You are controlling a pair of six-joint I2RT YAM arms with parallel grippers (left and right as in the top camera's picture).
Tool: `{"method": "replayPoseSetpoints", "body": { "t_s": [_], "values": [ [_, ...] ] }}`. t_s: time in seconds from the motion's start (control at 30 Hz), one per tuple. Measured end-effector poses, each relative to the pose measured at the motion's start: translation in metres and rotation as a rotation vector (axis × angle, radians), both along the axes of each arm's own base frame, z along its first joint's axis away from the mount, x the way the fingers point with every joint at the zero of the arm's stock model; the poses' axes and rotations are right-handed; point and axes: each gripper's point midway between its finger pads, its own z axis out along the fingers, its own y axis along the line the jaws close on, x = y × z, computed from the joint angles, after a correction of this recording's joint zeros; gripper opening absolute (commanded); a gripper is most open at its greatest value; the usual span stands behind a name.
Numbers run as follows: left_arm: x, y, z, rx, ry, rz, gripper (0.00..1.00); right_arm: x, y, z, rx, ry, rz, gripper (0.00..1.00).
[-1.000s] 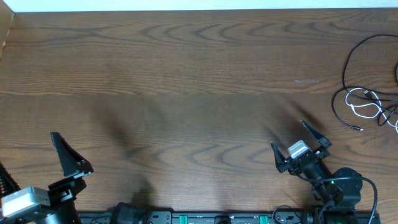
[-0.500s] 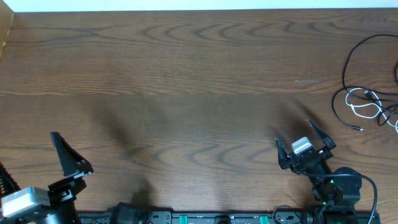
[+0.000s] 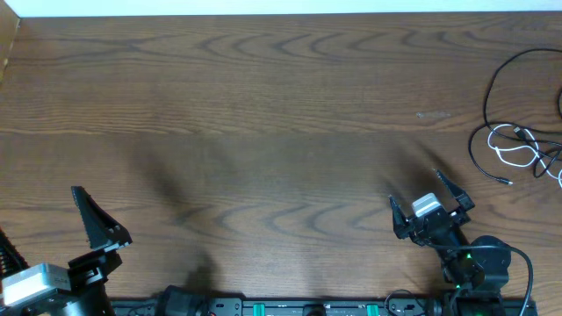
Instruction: Untangle cables
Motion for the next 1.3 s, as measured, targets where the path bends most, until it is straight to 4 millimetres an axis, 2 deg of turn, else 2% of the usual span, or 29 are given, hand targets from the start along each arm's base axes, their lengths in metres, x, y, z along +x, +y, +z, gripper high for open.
{"method": "replayPoseSetpoints", "body": {
  "t_s": [0.17, 0.33, 0.43, 0.9, 1.13, 1.3],
  "values": [
    [0.000, 0.000, 0.000, 0.000, 0.000, 0.000, 1.00, 0.000, 0.000, 0.001, 0.002, -0.004, -0.001, 0.99],
    [-0.001, 0.000, 0.001, -0.002, -0.006, 0.000, 1.00, -0.002, 0.000, 0.022, 0.002, -0.100, -0.001, 0.99],
    [-0.001, 0.000, 0.002, -0.002, -0.010, 0.000, 1.00, -0.002, 0.000, 0.017, 0.002, -0.079, -0.002, 0.99],
    [0.000, 0.000, 0.001, -0.001, -0.005, 0.000, 1.00, -0.002, 0.000, 0.017, 0.002, -0.080, -0.002, 0.99],
    [0.009, -0.003, -0.024, 0.033, 0.116, 0.001, 1.00, -0.002, -0.001, 0.017, 0.001, -0.080, -0.004, 0.99],
    [0.017, -0.005, -0.059, 0.080, 0.281, 0.001, 1.00, -0.002, -0.001, 0.017, 0.001, -0.082, -0.006, 0.99]
  ]
}}
